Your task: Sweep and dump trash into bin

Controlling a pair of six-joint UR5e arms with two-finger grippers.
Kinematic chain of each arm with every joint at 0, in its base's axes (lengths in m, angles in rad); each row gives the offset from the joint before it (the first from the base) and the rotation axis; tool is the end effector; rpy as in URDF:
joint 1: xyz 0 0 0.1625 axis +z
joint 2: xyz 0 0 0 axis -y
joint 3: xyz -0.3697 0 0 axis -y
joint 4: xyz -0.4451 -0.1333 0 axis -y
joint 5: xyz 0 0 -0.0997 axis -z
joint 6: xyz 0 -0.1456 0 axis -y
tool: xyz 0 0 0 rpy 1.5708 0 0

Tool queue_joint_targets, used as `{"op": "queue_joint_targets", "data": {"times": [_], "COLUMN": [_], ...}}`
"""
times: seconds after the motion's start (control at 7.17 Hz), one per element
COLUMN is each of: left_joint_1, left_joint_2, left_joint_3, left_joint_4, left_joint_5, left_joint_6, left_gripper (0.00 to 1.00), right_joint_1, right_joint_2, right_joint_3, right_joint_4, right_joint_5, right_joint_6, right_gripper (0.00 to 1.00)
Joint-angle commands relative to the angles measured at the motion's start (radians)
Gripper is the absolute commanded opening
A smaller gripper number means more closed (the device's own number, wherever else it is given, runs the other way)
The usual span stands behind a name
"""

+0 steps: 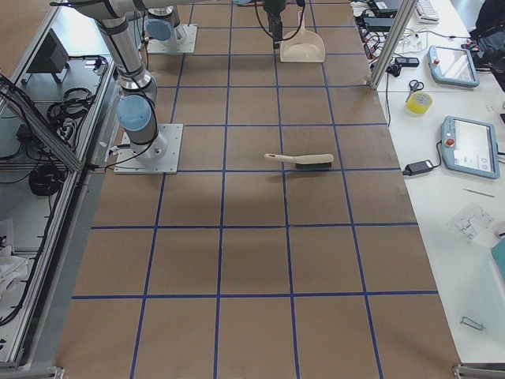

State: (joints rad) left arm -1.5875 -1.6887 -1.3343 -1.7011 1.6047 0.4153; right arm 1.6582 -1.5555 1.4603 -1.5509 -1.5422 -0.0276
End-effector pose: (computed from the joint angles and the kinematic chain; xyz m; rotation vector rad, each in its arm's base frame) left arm -0.1381 -0.5812 0.4356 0.6670 3.0382 0.0283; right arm 0.1857 -0.5450 0.4368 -0.1803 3.1034 -0.1157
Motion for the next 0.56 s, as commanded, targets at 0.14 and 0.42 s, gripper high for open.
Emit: {"op": "queue_joint_targets", "data": {"times": [0.14, 0.42], "left_joint_1": [0.0, 0.003], "left_joint_2": [0.066, 0.076], "left_joint_3": [-0.048, -0.057], "left_joint_4": [0.059, 0.052], "left_joint_5": [-0.069, -0.063], "left_joint_6": [-0.128, -0.182], "left_gripper": [1.0, 1.0], "right_joint_1": [0.0, 0.0], "right_joint_2": [0.0, 0.002], "right_joint_3": [0.0, 0.0], "right_joint_4": [0.0, 0.0], "right_joint_5": [0.005, 0.008], "right_joint_6": [0.0, 0.0], "right_gripper": [1.0, 1.0]}}
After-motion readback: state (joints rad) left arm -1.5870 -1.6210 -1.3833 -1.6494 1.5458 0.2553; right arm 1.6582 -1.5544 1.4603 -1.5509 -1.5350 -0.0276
